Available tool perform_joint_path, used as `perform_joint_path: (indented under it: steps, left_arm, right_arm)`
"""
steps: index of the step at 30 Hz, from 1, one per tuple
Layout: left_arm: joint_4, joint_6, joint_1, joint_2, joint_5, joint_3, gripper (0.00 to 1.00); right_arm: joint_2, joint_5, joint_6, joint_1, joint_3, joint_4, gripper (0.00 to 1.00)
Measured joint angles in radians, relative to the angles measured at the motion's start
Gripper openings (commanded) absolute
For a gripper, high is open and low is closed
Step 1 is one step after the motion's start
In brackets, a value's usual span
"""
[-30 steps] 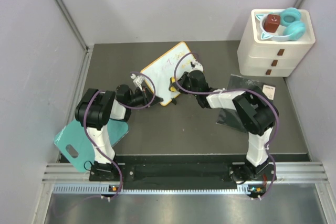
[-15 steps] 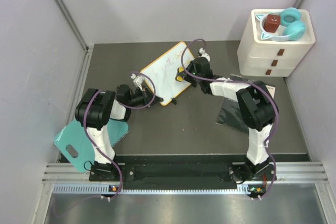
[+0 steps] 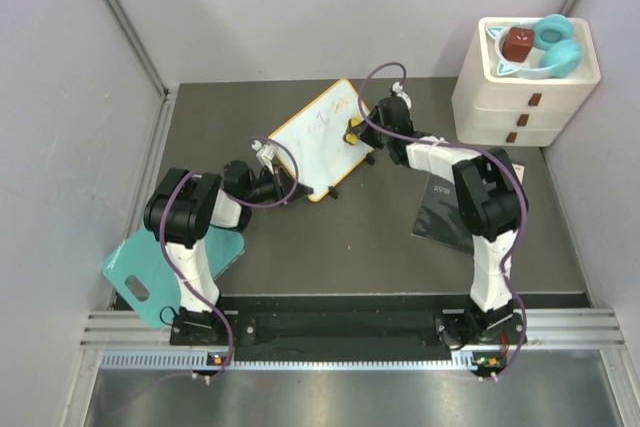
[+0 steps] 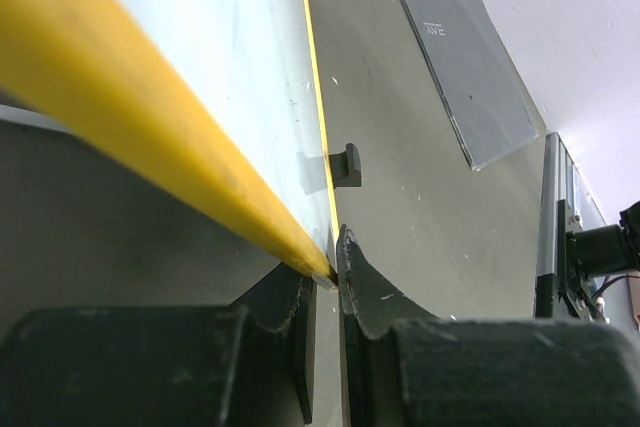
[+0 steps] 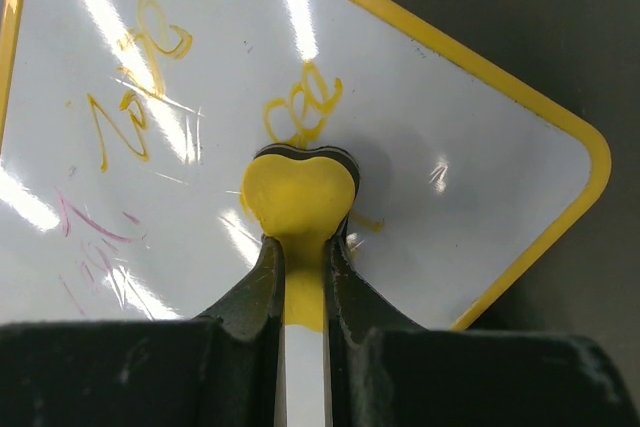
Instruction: Erase the whiteboard
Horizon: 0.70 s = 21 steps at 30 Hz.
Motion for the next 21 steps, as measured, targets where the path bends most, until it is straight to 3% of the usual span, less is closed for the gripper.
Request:
perform_joint_path:
  steps: [11,21]
  left_arm:
    - [0.001,0.034,-0.004,0.0,0.019,0.001,0.0]
    - [0.001,0.044,-0.006,0.0,0.025,0.001,0.0]
  right_arm:
    - [0.005,0.01,-0.001,-0.063,-0.036,0.032,0.0]
    - [-0.001,0.047,-0.053,-0.036,-0.075,0.104,0.0]
